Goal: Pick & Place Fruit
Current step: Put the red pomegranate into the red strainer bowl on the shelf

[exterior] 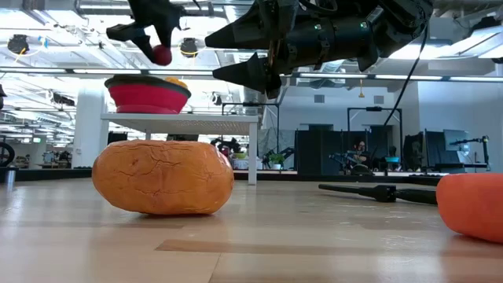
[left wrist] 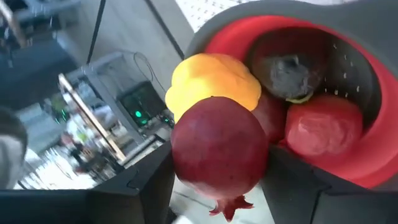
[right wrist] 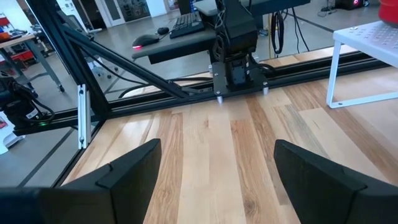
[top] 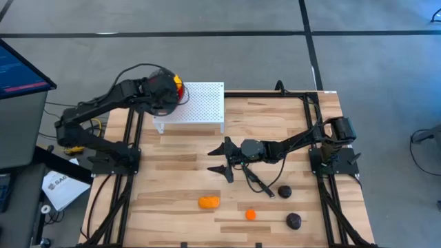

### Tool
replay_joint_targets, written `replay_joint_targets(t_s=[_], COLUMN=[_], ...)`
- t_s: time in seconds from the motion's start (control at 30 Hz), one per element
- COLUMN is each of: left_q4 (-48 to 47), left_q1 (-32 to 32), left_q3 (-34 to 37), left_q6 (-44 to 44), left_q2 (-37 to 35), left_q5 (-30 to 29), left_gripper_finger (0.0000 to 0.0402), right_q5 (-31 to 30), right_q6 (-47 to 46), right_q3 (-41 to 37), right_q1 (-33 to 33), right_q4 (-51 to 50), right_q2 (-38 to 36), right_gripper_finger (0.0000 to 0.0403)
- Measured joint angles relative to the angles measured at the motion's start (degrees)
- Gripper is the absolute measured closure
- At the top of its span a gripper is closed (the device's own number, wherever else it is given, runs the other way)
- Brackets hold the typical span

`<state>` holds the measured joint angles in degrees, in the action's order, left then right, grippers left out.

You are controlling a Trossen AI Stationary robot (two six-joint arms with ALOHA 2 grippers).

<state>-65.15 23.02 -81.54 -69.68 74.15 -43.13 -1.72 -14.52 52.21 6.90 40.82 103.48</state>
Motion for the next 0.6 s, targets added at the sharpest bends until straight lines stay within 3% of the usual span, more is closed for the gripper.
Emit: replay_joint_targets(t_s=[0.27,0.6], left_q4=[0.0,0.6], left_q1=[1.6,2.4], left_q3=[2.1,8.1], left_q6=[-13.8,-15.6], left_q2=[3.3,3.6], left_q5=[-2.6,-4.4], left_gripper_finger=[0.019,0.0186], right_q5=[0.0,0.0], right_q6=[0.0,0.1], right_q3=[0.0,0.0], right_q1=[0.2,0.2], right_q4=[0.2,0.4], right_q2=[0.0,0.0], right_gripper_finger=[0.0097,0.0097])
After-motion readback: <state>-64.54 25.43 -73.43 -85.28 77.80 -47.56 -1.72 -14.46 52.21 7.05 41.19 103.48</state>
